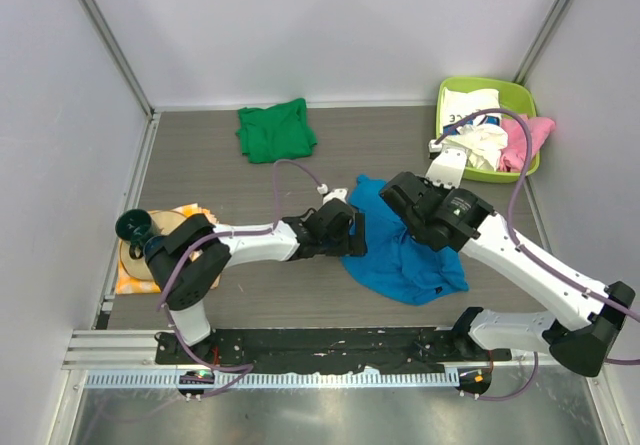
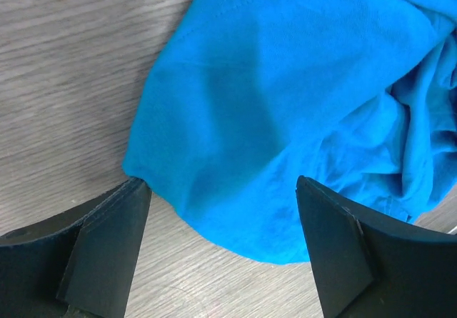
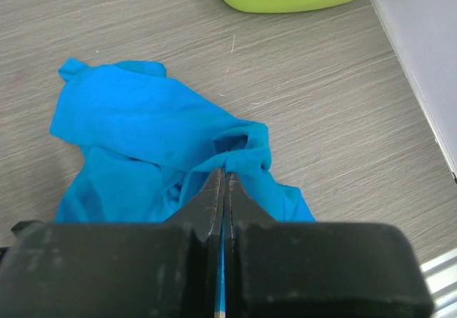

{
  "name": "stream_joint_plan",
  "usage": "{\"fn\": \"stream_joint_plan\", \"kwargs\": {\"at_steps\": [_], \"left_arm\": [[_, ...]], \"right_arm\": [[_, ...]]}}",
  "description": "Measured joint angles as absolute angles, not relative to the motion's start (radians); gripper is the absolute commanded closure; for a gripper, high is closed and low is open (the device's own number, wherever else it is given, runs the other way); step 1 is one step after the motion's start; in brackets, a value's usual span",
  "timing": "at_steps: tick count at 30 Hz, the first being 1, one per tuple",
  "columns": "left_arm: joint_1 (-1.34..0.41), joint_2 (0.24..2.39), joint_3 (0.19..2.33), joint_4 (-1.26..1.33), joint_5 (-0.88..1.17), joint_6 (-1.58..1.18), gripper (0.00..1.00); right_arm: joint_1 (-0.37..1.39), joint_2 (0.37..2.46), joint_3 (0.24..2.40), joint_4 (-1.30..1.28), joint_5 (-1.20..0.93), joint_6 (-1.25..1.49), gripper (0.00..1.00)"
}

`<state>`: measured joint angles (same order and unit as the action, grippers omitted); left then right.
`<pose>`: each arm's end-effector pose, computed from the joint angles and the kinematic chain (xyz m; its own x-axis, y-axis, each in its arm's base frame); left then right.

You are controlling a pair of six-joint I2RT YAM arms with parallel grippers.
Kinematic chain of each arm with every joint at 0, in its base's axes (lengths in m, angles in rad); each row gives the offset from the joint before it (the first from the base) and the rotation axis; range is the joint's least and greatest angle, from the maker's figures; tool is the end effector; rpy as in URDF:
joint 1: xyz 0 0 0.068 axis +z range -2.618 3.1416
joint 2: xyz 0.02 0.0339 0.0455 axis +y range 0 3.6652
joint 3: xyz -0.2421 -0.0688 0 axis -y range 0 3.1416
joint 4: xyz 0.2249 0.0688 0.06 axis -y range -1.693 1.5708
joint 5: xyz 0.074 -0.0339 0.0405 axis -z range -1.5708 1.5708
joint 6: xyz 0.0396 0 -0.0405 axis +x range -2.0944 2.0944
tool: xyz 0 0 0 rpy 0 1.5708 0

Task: Fold and stack the t-shirts
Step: Flatten the tshirt out

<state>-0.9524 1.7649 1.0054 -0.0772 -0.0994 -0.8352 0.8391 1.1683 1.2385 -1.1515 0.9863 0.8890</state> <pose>0.2044 -0.2805 0.1555 -0.8614 -0.0619 -0.5042 0.1991 0.8720 -0.4473 0.1518 0.1196 0.3273 -0.4870 0.0990 -0.8678 0.3642 0.9261 -0.0988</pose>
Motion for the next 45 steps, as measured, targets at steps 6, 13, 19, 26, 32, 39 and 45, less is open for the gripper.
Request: {"fn": "stream_joint_plan", "kwargs": {"at_steps": [6,13,19,26,32,39,45], "left_arm": [[-1.013,1.746,0.961,-0.043,-0.114,-0.849,0.47],[-1.150,1.686,0.852,-0.042,-0.138,-0.919,1.00],[-1.244,1.676,0.839,-0.041,-0.179,-0.954,1.00],[-1.325,1.652,0.838,-0.088,-0.240,-0.990,0.51],[-1.320,1.562,0.868,-0.224,-0.366,-0.986,0.07],[-1.221,1.576,0.903,-0.262,-0.391,-0.956,0.11],[-1.163,1.699,0.959,-0.258,-0.380,-0.930,0.13]], "right_arm": [[0.697,1.201,1.193,-1.014,0.893,0.795,0.99],[0.584,1.335,1.193,-0.870,0.824,0.710,0.99],[0.515,1.441,1.235,-0.794,0.771,0.645,0.99],[0.481,1.571,1.364,-0.739,0.714,0.583,0.99],[0.480,1.571,1.373,-0.730,0.689,0.564,0.99],[0.480,1.569,1.372,-0.724,0.677,0.552,0.99],[0.480,1.568,1.363,-0.712,0.677,0.543,0.99]]}}
